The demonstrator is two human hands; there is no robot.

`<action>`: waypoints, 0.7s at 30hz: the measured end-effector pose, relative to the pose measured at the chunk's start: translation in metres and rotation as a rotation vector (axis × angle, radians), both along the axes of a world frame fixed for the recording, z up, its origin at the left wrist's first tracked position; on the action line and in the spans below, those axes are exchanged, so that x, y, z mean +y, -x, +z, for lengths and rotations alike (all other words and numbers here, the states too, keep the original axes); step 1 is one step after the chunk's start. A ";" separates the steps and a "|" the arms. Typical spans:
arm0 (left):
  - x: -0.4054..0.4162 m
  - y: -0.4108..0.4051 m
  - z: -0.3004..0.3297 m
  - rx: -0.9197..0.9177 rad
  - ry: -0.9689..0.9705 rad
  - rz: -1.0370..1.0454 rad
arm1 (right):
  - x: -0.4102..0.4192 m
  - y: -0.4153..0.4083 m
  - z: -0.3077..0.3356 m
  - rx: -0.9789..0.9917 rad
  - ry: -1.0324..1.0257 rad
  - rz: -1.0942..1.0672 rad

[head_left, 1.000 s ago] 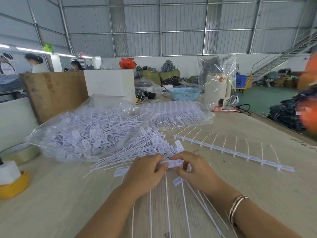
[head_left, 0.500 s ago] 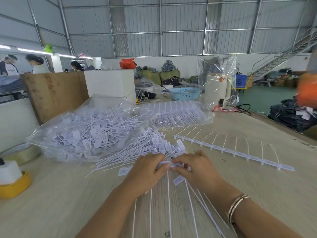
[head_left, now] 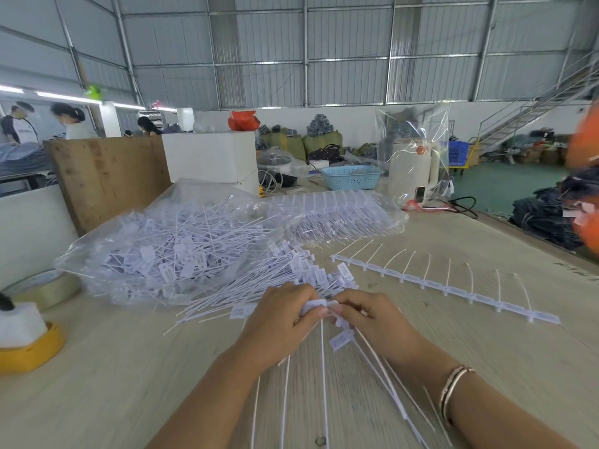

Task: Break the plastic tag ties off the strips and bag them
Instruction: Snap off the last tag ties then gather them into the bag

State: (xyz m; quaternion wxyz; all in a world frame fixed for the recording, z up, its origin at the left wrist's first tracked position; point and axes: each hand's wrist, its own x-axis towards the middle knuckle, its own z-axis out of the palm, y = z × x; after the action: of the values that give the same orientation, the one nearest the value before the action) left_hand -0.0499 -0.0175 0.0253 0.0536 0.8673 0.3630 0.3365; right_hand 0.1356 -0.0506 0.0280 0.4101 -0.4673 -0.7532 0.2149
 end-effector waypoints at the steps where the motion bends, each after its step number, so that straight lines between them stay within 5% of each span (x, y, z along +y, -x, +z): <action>1: 0.000 0.000 0.001 -0.008 -0.009 0.000 | -0.001 0.001 0.001 0.060 0.046 0.022; 11: -0.002 -0.002 0.000 -0.152 0.073 -0.069 | 0.001 -0.001 -0.001 0.371 0.175 0.203; 15: -0.004 0.003 0.007 -0.369 0.220 -0.128 | 0.006 -0.016 0.002 0.513 0.128 0.152; 21: 0.004 0.004 0.000 -0.120 0.084 -0.061 | 0.008 -0.024 -0.006 -0.154 -0.157 -0.019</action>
State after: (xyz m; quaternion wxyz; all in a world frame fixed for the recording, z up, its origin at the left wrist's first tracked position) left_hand -0.0534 -0.0139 0.0251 0.1218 0.8530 0.3466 0.3707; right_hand 0.1594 -0.0423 0.0217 0.3884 -0.4560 -0.7925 0.1150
